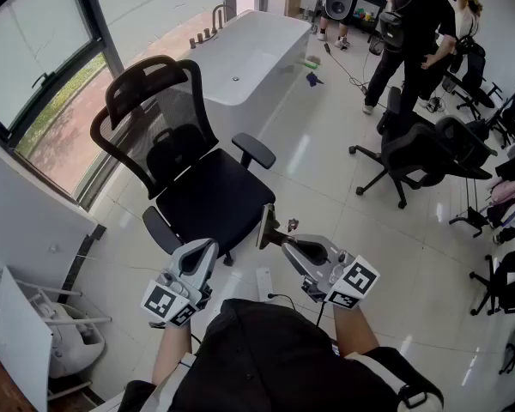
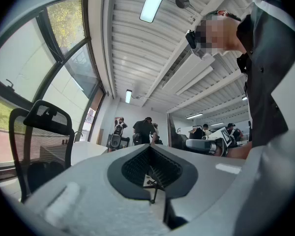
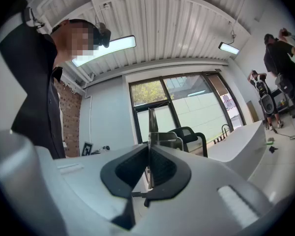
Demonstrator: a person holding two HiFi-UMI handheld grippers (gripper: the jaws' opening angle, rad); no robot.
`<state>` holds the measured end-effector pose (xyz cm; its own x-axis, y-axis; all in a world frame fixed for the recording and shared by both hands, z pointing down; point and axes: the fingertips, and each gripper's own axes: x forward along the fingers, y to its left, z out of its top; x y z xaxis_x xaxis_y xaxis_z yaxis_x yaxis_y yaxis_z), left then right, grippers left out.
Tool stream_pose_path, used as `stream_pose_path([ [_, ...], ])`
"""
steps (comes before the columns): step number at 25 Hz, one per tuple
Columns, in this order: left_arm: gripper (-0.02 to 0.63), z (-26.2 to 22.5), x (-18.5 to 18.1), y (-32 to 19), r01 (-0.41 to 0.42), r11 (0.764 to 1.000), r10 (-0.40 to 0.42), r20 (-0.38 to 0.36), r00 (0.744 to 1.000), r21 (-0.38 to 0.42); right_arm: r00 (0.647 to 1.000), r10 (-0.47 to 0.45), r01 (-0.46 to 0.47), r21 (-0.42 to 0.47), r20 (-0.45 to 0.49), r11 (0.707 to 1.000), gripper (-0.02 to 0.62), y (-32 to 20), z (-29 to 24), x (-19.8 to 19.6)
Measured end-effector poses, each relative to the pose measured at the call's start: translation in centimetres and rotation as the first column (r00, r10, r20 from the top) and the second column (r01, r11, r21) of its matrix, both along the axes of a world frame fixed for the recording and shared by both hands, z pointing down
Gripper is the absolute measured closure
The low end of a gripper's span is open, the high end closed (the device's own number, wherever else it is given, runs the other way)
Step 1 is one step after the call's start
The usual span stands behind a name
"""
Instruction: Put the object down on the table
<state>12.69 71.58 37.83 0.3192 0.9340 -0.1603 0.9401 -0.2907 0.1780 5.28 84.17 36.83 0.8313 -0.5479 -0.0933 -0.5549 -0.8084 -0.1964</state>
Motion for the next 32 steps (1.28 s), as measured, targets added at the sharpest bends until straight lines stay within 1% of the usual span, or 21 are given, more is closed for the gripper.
stream_pose_path([
  [5,0.607,0.1,-0.8,1.2,-0.009,1.000,0.009,-0.001,1.000,0.018,1.000,0.016,-0.016,0.000,0.023,1.000,0.586,1.5,0.4,-1.0],
  [8,0.607,0.6,-1.2,1.3,0.007,1.000,-0.008,0.011,1.000,0.028,1.000,0.007,-0.007,-0.003,0.026,1.000,0.586,2.0,0.6,-1.4],
  [15,0.607,0.7,-2.5,-0.2,0.114,0.993,-0.115,0.024,0.993,0.038,0.994,-0.102,0.102,-0.015,0.035,0.995,0.586,1.6,1.0,-1.4],
  [18,0.607,0.8,-3.5,-1.4,0.176,0.983,-0.177,0.036,0.984,0.045,0.987,-0.151,0.153,-0.027,0.051,0.988,0.586,1.3,1.7,-1.5],
  [21,0.607,1.3,-4.6,-3.0,0.255,0.966,-0.257,0.057,0.965,0.049,0.977,-0.205,0.206,-0.002,0.064,0.979,0.586,1.0,2.3,-1.7],
  [23,0.607,1.5,-5.4,-4.0,0.311,0.949,-0.314,0.058,0.948,0.058,0.967,-0.243,0.242,0.013,0.075,0.970,0.586,0.6,2.6,-1.7],
  [27,0.607,1.4,-7.2,-6.7,0.437,0.896,-0.441,0.034,0.897,0.077,0.938,-0.340,0.341,0.007,0.071,0.940,0.586,-0.9,2.6,-1.9],
  [29,0.607,1.3,-8.2,-7.8,0.481,0.873,-0.484,0.021,0.875,0.074,0.921,-0.383,0.383,0.006,0.073,0.924,0.586,-1.8,2.6,-1.6],
  [32,0.607,1.4,-9.8,-8.9,0.529,0.846,-0.531,0.027,0.847,0.062,0.897,-0.434,0.435,-0.002,0.082,0.900,0.586,-3.4,2.9,-1.4],
])
